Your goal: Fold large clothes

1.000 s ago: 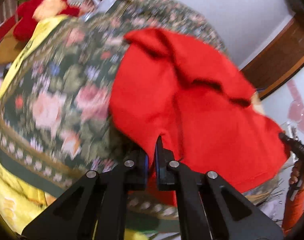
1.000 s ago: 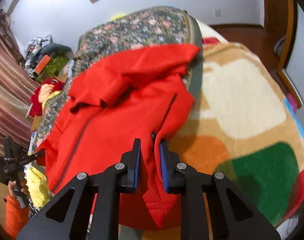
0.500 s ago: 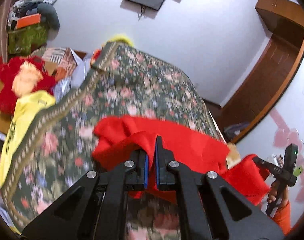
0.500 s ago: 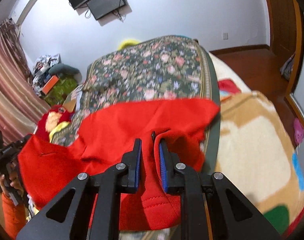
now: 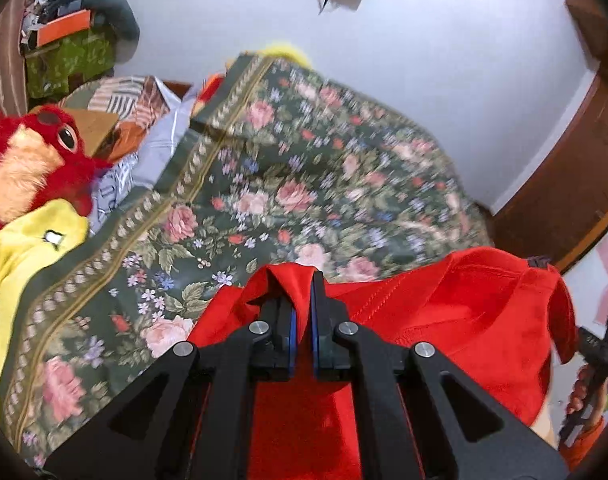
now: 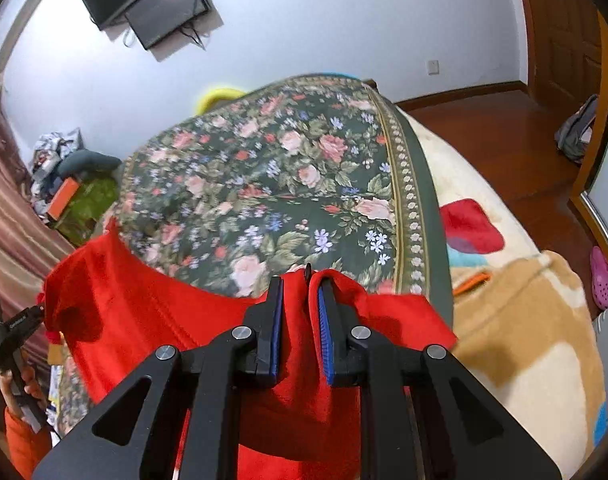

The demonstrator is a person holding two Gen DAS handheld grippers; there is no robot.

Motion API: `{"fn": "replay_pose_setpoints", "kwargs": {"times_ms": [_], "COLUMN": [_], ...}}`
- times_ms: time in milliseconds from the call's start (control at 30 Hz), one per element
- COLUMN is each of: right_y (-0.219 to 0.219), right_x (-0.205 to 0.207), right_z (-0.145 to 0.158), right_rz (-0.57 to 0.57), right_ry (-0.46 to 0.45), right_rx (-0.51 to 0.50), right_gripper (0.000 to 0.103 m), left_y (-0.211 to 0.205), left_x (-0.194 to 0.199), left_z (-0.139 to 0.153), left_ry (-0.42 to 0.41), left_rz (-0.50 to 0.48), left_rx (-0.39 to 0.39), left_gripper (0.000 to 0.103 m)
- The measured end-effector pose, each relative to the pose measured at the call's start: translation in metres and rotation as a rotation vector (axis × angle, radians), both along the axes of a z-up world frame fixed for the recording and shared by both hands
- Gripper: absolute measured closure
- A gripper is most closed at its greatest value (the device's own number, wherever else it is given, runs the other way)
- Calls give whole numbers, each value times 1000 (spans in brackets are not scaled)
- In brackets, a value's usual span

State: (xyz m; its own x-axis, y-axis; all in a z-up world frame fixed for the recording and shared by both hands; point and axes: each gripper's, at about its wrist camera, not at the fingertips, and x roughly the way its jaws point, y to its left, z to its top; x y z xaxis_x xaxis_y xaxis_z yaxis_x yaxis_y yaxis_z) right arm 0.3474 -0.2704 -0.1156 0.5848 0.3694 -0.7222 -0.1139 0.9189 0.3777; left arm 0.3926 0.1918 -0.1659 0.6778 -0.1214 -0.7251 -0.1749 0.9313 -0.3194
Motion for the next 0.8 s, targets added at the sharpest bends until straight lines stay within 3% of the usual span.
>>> {"fn": "replay_pose_setpoints", "kwargs": {"times_ms": [167,233,333,500,667,733,800], "right_y": [-11,-26,-50,-57,-31,-13,2], "right_x": [20,22,24,8,-14,-17,-25], "right_z": [-23,-19,-13,8,25,27,30], "right_rz": [-74,-162,-203,-167,-55,-11,33], "right_ry": [57,34,50,23,-14,-32,-45], "right_rx": [-7,-52,-8,-68,-146,-166,-171], "right_gripper": [85,85,84,84,83,79,66], "left_y": [-4,-5,-2,5,8,6,1], "left_x": [27,30,29,21,4,-3,-12], "left_z": [-48,-59,-64,-40,10,27,40], "left_ry": [103,132,153,117,11,-16,-40], "left_rz": [-8,-9,-10,5,38,34,26], "left_rx": [30,53,57,15,36,56,70], "left_gripper": [99,98,98,94,89,83,75]}}
